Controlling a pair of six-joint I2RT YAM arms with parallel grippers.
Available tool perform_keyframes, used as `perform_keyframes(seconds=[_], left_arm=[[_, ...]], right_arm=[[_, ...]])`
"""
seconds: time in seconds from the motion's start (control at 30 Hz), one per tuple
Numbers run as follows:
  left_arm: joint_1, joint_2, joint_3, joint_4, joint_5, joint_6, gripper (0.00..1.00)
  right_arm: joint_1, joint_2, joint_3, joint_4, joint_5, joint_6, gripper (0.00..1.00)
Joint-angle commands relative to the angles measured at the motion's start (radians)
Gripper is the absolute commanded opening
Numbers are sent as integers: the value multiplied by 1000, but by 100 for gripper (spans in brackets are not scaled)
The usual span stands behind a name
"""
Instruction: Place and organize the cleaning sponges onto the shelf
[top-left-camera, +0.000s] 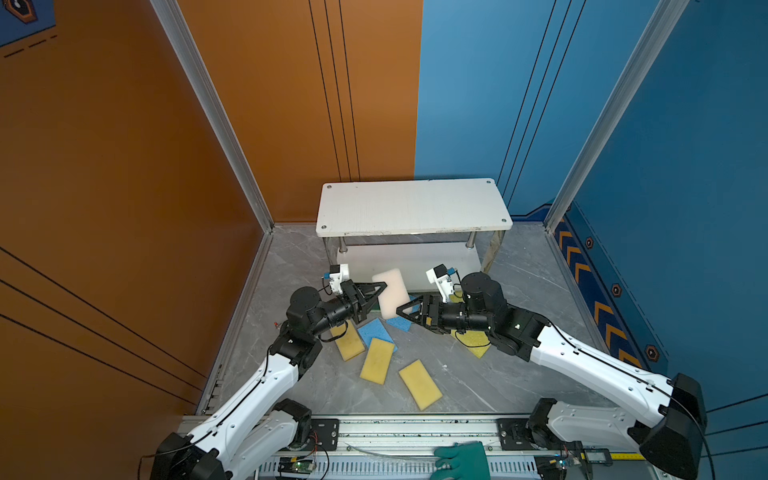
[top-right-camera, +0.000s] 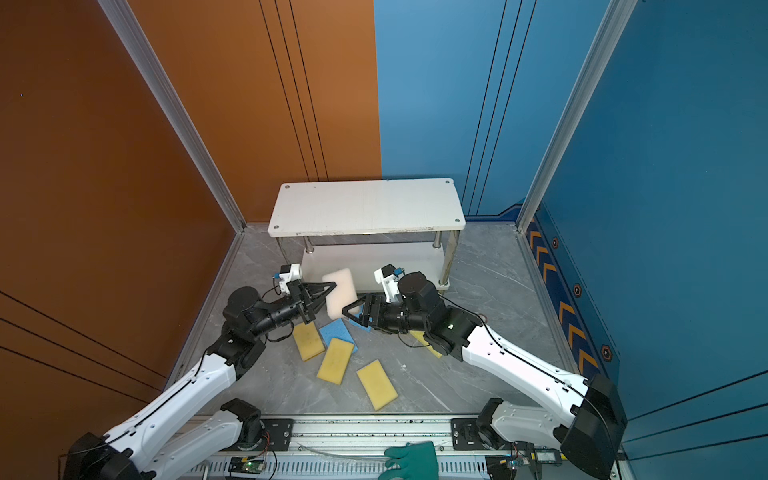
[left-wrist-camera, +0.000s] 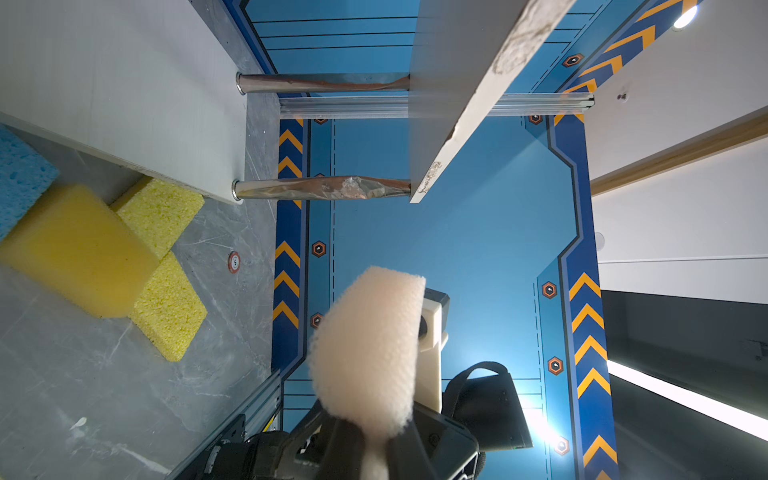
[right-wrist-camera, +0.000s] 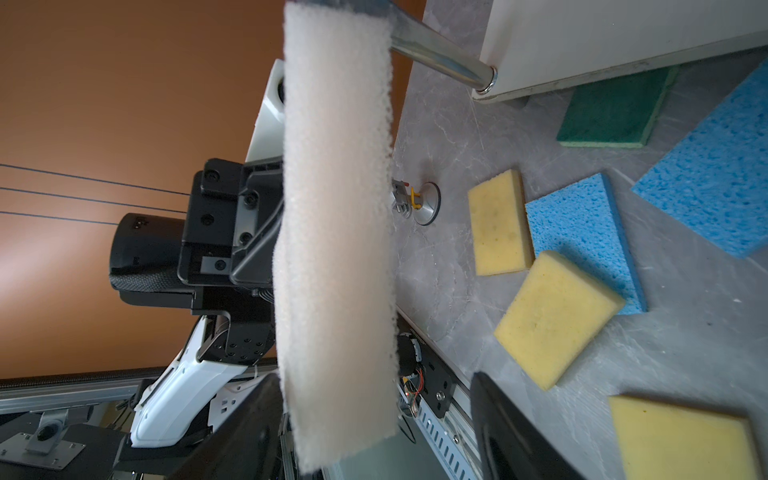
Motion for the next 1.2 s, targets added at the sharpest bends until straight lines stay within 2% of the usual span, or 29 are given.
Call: perform_keyframes(seconds=[0.0,0.17,0.77,1.03,1.17], left_arm=[[7,-12,-16,30,32,-5,10],[9,-12,-22,30,35,-5,10],[40,-6,-31,33,58,-9,10],[49,-11,-33,33,64,-12,10],[55,-12,-38,33,66,-15,10]], right_arm=[[1,23,9,78,7,35,71],[-1,37,15,100,3,51,68],[-24,34,-1,111,3,73,43],[-24,47,1,121,1,79,26],[-25,46,-4,121,6,81,24]])
